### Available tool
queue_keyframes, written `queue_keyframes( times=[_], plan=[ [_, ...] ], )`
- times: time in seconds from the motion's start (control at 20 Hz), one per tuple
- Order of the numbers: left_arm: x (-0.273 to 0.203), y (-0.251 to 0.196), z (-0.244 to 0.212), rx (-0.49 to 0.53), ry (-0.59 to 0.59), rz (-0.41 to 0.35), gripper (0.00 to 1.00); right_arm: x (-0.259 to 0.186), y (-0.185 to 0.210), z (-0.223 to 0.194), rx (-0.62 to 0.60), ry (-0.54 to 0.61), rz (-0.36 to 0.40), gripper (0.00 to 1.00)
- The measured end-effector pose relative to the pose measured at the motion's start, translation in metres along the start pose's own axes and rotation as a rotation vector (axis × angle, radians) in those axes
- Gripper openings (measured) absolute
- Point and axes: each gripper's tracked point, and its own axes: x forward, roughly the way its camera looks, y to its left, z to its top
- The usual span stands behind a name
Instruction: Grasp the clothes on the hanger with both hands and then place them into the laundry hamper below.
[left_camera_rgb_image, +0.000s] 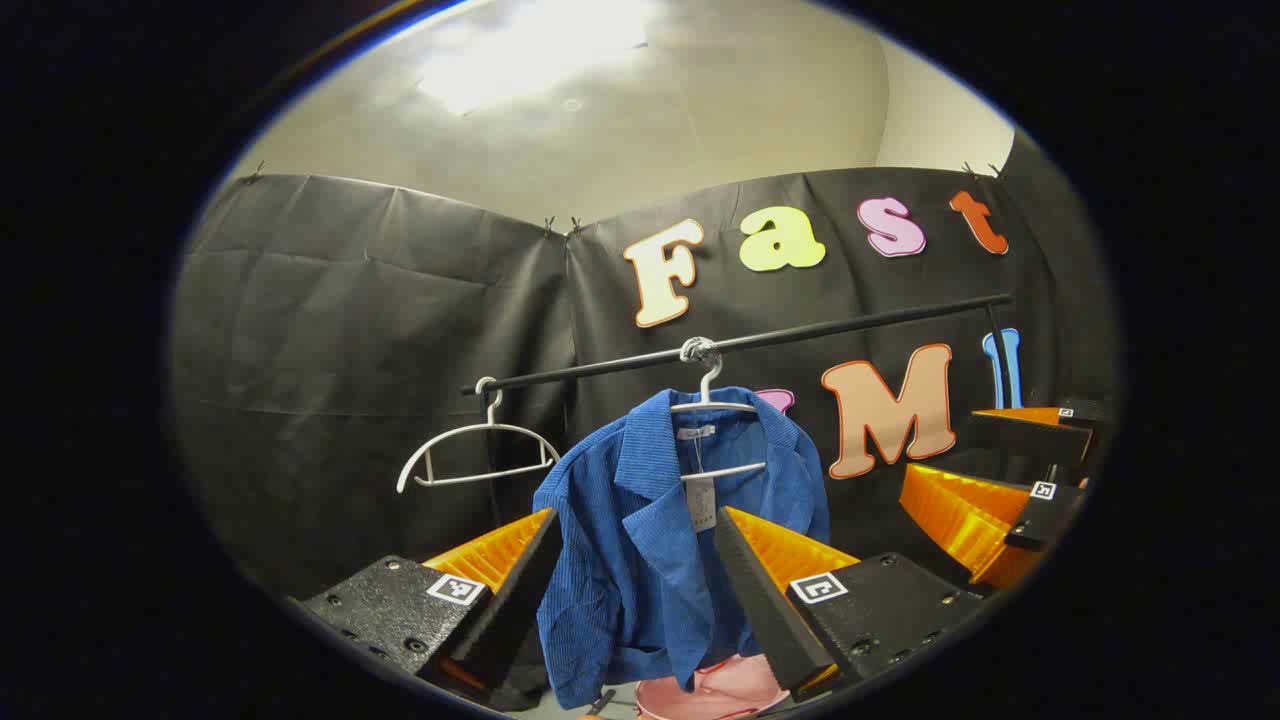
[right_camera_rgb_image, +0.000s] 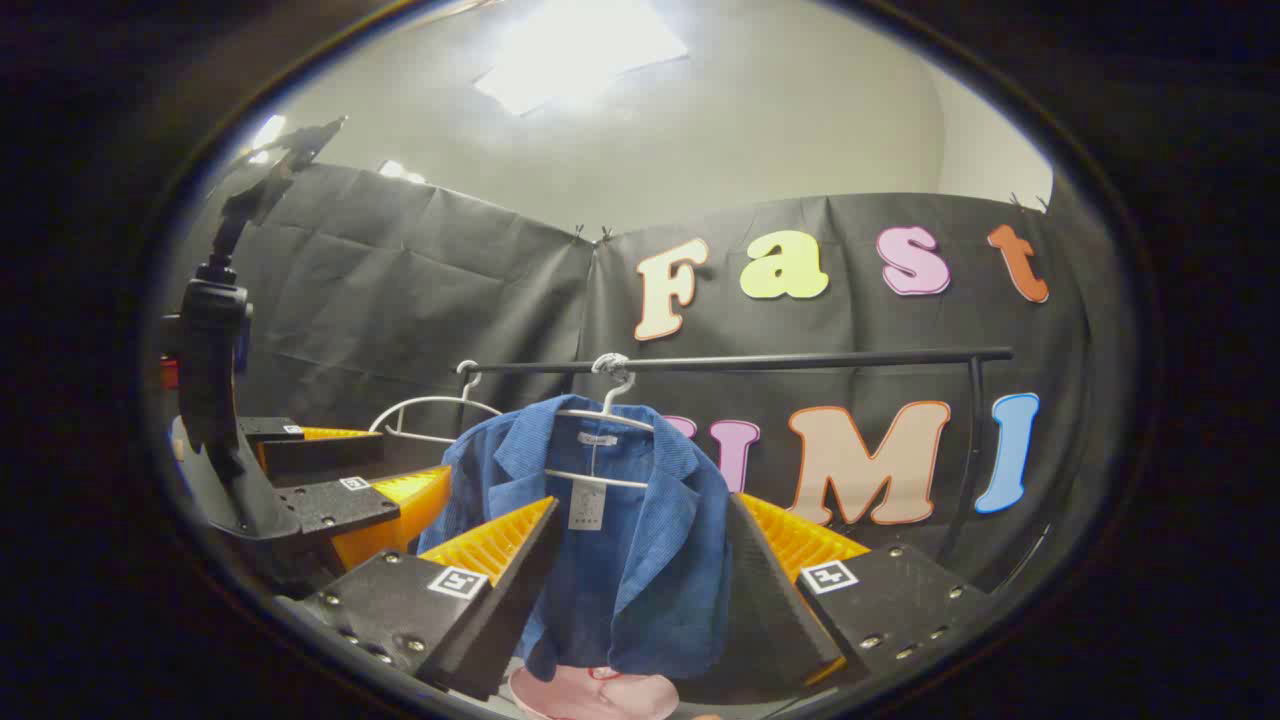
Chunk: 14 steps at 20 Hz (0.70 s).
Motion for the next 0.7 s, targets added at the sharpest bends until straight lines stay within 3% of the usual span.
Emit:
queue_keyframes(
  times=[0.2, 0.7],
  plan=[
    [0.001, 0.005, -0.001, 0.006, -0.002, 0.013, 0.99, 0.002, 0.000, -0.001, 0.011, 0.010, -0.001, 0.96],
    [0.012, 0.001, -0.014, 0.004, 0.027, 0.023, 0.99, 0.006, -0.007, -0.012, -0.009, 0.046, -0.014, 0.96]
  ],
)
